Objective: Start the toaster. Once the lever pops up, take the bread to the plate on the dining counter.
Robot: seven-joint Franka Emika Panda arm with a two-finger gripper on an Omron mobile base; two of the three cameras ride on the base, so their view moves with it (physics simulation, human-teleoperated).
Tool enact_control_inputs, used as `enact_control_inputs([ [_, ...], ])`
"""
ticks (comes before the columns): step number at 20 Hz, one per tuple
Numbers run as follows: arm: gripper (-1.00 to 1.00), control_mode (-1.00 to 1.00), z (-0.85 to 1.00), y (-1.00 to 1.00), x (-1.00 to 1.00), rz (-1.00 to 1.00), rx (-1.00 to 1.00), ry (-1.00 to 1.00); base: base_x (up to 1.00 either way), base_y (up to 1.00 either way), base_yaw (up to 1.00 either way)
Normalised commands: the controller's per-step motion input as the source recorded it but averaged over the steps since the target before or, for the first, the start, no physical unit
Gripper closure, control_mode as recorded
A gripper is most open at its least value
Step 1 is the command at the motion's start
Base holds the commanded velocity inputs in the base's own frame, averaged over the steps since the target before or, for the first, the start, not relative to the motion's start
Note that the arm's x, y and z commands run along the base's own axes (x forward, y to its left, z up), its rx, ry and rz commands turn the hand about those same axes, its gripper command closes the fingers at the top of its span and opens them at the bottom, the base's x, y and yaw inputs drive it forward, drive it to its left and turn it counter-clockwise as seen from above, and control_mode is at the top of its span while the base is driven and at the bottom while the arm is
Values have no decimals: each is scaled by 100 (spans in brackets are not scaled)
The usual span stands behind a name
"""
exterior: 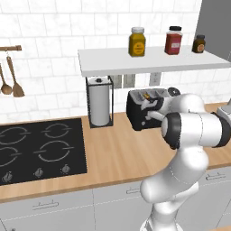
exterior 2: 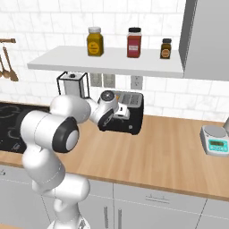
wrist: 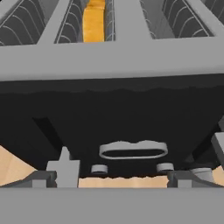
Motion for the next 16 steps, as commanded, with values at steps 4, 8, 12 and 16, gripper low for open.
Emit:
enact_control_inputs([
  [4, -100, -100, 22, 0, -3, 0, 0, 0, 0, 0, 0],
  [8, -100, -100, 22, 0, -1, 0, 0, 0, 0, 0, 0],
  [12, -100, -100, 25, 0, 0, 0, 0, 0, 0, 0, 0],
  [16, -100, -100, 34, 0, -2, 0, 0, -4, 0, 0, 0],
])
